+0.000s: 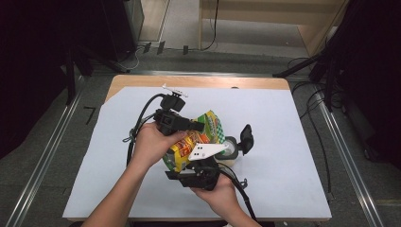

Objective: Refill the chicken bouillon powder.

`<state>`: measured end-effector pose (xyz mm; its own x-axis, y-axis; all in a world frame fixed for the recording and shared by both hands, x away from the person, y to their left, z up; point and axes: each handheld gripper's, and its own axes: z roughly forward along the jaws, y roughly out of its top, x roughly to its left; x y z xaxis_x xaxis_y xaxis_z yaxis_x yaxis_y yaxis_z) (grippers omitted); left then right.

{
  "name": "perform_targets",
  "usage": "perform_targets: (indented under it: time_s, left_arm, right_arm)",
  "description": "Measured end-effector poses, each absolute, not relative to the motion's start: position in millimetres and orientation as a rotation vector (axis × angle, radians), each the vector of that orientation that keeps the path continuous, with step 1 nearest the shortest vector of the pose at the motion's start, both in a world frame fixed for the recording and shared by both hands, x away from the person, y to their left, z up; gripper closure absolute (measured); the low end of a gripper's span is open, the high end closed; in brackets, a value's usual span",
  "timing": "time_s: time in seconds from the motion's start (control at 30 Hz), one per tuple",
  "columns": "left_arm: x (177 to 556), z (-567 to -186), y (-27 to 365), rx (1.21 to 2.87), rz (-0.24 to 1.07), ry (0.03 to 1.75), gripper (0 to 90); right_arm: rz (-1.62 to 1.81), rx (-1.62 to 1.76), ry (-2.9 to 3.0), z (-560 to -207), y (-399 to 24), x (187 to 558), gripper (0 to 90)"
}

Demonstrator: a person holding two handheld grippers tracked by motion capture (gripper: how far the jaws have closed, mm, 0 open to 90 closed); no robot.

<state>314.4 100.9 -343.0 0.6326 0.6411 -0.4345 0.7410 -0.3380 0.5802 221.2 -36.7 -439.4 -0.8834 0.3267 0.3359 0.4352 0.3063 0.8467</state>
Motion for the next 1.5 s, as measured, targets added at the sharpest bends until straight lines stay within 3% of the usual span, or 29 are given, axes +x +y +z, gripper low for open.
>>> perform_targets:
  time_s: [0.87, 1.5]
  left_arm:
    - [311, -340, 91, 2.063, -0.145, 1.086, 83.8]
    - [317, -348, 90, 2.066, -0.26, 1.061, 81.7]
  right_arm:
    - [-1.637, -0.772, -2.468, -441, -38, 223, 66.8]
    - [-1.642, -0.779, -2.464, -441, -42, 221, 68.8]
